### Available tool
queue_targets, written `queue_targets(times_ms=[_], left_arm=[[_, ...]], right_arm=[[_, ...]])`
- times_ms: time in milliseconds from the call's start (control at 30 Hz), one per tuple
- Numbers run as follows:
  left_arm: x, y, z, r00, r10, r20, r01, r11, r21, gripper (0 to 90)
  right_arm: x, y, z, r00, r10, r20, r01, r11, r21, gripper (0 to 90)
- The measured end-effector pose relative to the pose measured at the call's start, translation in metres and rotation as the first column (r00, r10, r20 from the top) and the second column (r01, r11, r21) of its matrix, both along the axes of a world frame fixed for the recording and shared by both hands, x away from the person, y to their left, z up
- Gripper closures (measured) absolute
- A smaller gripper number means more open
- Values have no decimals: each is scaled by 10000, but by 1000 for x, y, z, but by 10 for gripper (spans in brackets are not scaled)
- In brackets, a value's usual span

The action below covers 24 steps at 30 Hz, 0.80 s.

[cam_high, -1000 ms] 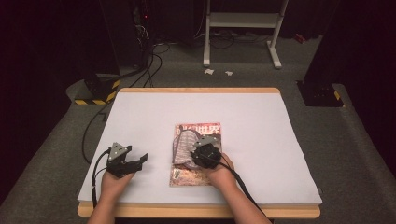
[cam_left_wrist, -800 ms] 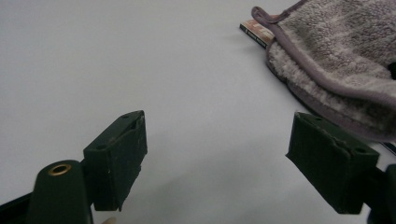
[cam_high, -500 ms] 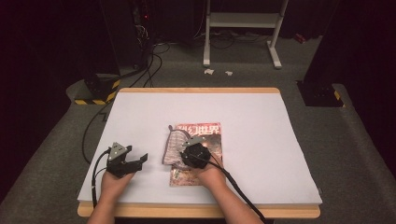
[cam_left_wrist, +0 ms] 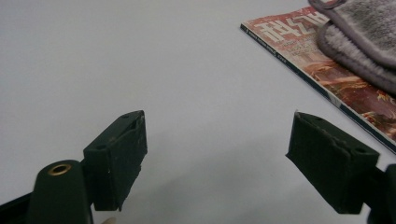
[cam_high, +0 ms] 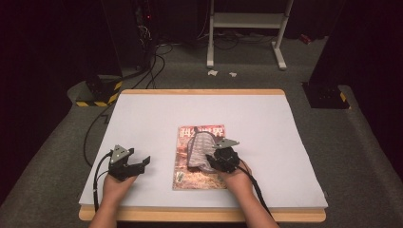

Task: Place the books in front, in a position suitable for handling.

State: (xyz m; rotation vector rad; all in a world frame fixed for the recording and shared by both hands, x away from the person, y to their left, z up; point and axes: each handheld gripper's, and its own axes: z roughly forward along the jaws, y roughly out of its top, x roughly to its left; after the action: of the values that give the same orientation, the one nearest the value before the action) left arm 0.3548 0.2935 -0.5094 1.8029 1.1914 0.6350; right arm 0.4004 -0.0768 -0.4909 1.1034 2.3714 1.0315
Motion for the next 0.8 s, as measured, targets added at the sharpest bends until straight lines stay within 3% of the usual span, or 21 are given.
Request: queue_targets(times_ms=[267,567,667,800], left_arm=[[0,0,0,10000,15,5,-15,10000,-8,199],[0,0,0,10000,17,2,-17,10000,-6,199],[0,0,0,10000,25,8,-25,10000,5,199],[0,0,0,10000,37,11,-37,10000,12,199]], right_arm=[[-2,-31,2,9997,-241,-2,241,9996,-160,623],[-2,-29,4,9995,-306,-46,304,9988,-396,632],[-3,-29,3,9993,-327,173,334,9984,-455,632],[-1,-31,3,9996,-271,25,271,9994,-199,635]])
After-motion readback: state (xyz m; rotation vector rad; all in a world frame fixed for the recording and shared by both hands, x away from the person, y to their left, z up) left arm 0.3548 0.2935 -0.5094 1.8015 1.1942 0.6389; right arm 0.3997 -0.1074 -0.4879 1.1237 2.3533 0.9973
